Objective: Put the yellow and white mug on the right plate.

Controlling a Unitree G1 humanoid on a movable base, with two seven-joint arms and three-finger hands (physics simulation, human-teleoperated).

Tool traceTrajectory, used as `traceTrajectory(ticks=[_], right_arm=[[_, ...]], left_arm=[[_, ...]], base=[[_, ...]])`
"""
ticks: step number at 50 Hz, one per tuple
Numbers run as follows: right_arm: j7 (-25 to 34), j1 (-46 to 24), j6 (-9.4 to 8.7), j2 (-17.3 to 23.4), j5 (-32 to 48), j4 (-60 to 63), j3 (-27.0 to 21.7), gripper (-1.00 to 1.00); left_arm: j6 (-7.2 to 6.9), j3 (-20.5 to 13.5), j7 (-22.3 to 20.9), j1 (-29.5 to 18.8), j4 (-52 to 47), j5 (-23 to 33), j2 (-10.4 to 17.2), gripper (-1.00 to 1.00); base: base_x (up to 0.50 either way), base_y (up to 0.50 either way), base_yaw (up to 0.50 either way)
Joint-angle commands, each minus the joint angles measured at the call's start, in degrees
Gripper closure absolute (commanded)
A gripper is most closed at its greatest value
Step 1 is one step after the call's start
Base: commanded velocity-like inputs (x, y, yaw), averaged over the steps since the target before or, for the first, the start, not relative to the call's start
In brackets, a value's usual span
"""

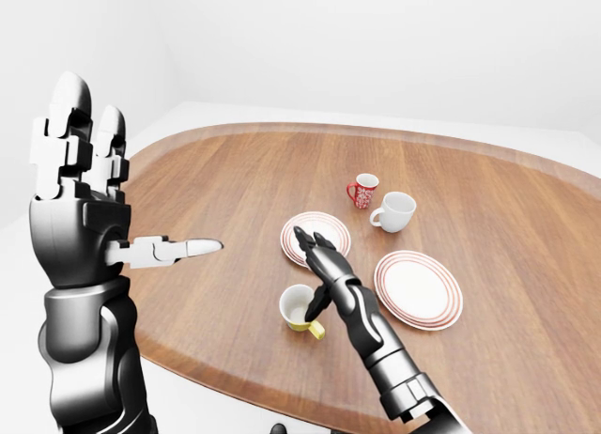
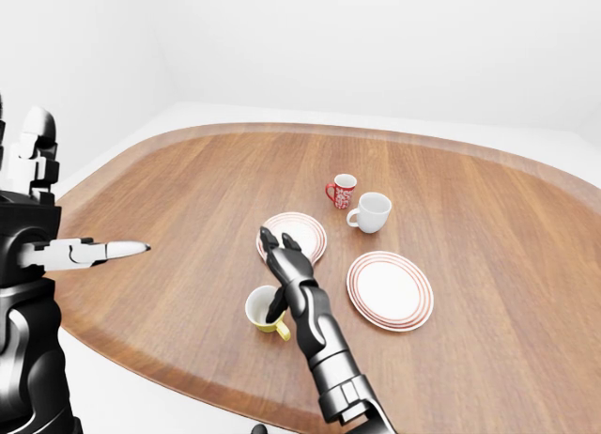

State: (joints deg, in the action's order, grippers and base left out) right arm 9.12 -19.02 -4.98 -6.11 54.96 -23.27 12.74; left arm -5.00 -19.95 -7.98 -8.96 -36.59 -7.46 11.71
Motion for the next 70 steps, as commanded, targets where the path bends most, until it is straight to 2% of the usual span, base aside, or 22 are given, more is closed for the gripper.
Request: traceTrajectory(ticks=[1,21,31,37,40,45,47,49,54,60,70], right_arm=[[-1.89,-0.08,0.22,-0.36,-0.38,-2.96,0.22,-1.00],[-4.90,-1.19,1.03,-1.40,0.31,-8.05,0.72,-1.00],[-7.50,-1.99,2.44,-1.61,0.34,-12.41,0.55,-1.00],[-7.89,-1.89,2.13,-2.13,0.24,-12.79,0.71,-1.00],[-8.99,-1.89,2.92,-2.15,-0.12,-14.46,0.70,-1.00],[-9.22,-1.06,2.91,-2.26,0.10,-14.37,1.06,-1.00],[-10.21,-1.71,3.65,-2.21,-0.12,-16.30,0.87,-1.00],[-10.26,-1.51,3.57,-2.20,-0.28,-16.28,0.74,-1.00],[-12.58,-2.53,5.26,-2.09,-0.64,-20.59,0.46,-1.00],[-12.03,-1.85,4.75,-2.23,-0.39,-19.56,0.71,-1.00],[-13.29,-2.34,5.65,-2.06,-0.57,-22.03,0.45,-1.00]], left_arm=[[0.00,0.03,-0.09,-0.11,-0.22,0.07,-0.03,-0.91],[0.00,0.31,-0.15,-0.18,-0.11,0.15,-0.19,-0.91],[0.00,0.69,-0.12,-0.13,-0.42,0.24,-0.30,-0.91],[0.00,0.69,-0.24,-0.19,-0.67,0.27,-0.29,-0.91],[0.00,0.52,-0.28,-0.31,-1.04,0.14,-0.22,-0.91],[0.00,0.62,-0.22,-0.36,-1.33,0.18,-0.21,-0.91],[0.00,0.72,-0.24,-0.27,-1.25,0.27,-0.27,-0.91],[0.00,0.70,-0.30,-0.27,-1.08,0.31,-0.29,-0.91],[0.00,0.87,-0.33,-0.11,-1.18,0.44,-0.42,-0.91],[0.00,0.72,-0.40,-0.19,-1.16,0.39,-0.39,-0.91],[0.00,1.15,-0.42,0.08,-1.08,0.70,-0.63,-0.91]], base=[[0.00,0.00,0.00],[0.00,0.00,0.00],[0.00,0.00,0.00],[0.00,0.00,0.00],[0.00,0.00,0.00],[0.00,0.00,0.00],[0.00,0.00,0.00],[0.00,0.00,0.00],[0.00,0.00,0.00],[0.00,0.00,0.00],[0.00,0.00,0.00]])
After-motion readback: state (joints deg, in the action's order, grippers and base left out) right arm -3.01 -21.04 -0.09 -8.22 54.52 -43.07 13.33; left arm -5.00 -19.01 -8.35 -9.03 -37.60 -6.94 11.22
